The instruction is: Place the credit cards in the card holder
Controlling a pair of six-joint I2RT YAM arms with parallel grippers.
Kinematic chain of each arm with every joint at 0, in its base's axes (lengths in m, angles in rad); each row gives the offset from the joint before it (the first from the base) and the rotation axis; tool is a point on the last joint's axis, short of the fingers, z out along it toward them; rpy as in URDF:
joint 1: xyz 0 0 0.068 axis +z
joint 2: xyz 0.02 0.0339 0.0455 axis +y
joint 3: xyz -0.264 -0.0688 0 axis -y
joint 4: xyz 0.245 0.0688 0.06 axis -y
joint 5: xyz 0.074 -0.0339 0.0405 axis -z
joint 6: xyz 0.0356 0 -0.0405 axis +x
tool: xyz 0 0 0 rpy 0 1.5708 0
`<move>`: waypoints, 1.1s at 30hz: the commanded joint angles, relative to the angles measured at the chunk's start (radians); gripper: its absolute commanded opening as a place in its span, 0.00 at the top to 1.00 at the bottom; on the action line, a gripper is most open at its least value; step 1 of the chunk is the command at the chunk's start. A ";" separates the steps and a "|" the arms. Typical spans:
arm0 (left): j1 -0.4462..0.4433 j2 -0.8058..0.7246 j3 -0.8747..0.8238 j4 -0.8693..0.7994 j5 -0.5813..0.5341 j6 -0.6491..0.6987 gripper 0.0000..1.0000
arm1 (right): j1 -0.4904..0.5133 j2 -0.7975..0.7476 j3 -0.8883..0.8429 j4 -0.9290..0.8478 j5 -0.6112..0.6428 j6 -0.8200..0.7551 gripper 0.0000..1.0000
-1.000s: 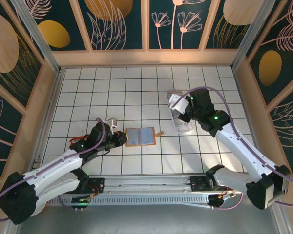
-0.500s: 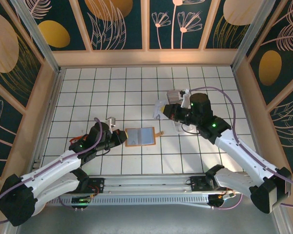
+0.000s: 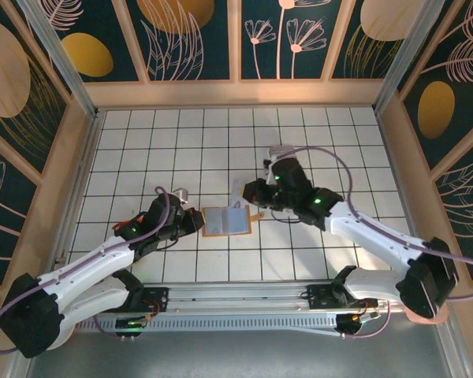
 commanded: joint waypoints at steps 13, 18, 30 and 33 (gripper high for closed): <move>-0.002 0.235 0.009 0.152 0.027 0.002 1.00 | 0.082 0.307 0.012 0.097 0.109 -0.064 1.00; -0.002 0.276 -0.010 0.161 -0.017 0.004 1.00 | 0.082 0.366 0.016 0.113 0.106 -0.063 1.00; -0.002 0.306 -0.059 0.175 -0.038 0.015 1.00 | 0.085 0.429 0.029 0.134 0.102 -0.053 1.00; -0.003 0.309 -0.063 0.173 -0.040 0.023 1.00 | 0.087 0.431 0.031 0.136 0.099 -0.053 1.00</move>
